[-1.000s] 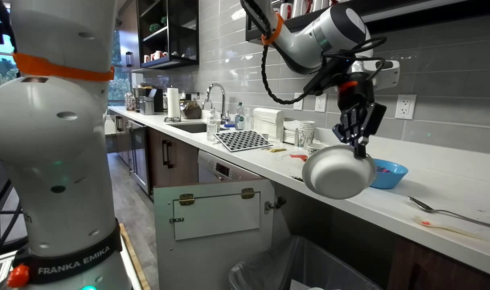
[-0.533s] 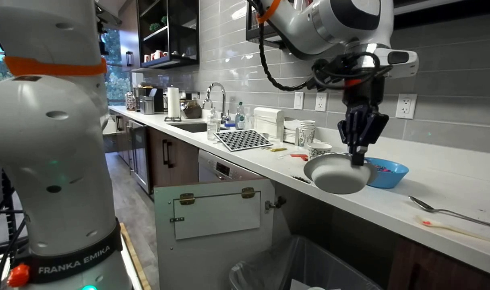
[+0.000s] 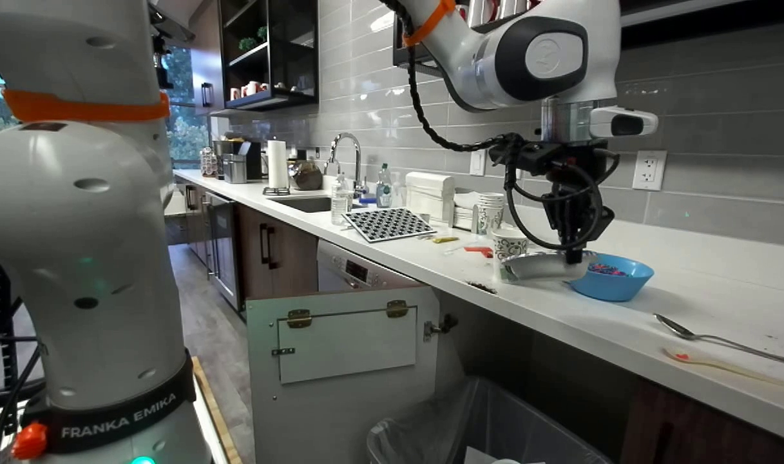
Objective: Pour out the contents from the plate into the bin
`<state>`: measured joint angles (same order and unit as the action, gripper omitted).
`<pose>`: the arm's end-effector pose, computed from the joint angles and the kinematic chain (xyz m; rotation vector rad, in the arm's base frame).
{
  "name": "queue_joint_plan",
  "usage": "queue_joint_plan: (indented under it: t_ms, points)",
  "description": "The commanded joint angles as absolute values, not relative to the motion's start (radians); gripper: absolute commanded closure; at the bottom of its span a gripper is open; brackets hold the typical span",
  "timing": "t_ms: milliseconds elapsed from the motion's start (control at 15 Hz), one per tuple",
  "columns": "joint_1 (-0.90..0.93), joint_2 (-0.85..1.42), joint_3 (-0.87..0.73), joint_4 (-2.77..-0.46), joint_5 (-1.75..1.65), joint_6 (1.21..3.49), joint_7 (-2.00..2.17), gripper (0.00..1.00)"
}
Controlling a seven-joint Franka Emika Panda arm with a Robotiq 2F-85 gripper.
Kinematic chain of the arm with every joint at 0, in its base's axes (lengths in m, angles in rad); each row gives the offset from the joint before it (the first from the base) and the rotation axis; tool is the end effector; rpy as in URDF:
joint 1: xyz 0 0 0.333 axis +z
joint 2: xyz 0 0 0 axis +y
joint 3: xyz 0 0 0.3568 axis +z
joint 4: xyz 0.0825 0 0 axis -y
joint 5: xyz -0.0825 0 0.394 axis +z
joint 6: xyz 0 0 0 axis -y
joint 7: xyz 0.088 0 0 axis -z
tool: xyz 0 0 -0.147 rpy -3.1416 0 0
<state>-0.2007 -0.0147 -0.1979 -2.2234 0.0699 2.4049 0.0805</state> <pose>0.5150 -0.2145 0.3955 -2.9958 0.8074 -0.3144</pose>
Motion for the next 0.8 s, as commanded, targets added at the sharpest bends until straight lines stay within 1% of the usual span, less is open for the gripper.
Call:
queue_joint_plan:
  t_ms: [0, 333, 733]
  points:
    - [-0.189, -0.024, -0.195, -2.277, 0.338, 2.505, -0.149, 0.98]
    - [-0.193, 0.024, -0.196, -2.246, 0.691, 2.446, -0.458, 0.98]
    - [-0.215, 0.093, -0.189, -2.223, 0.798, 2.435, -0.560, 0.98]
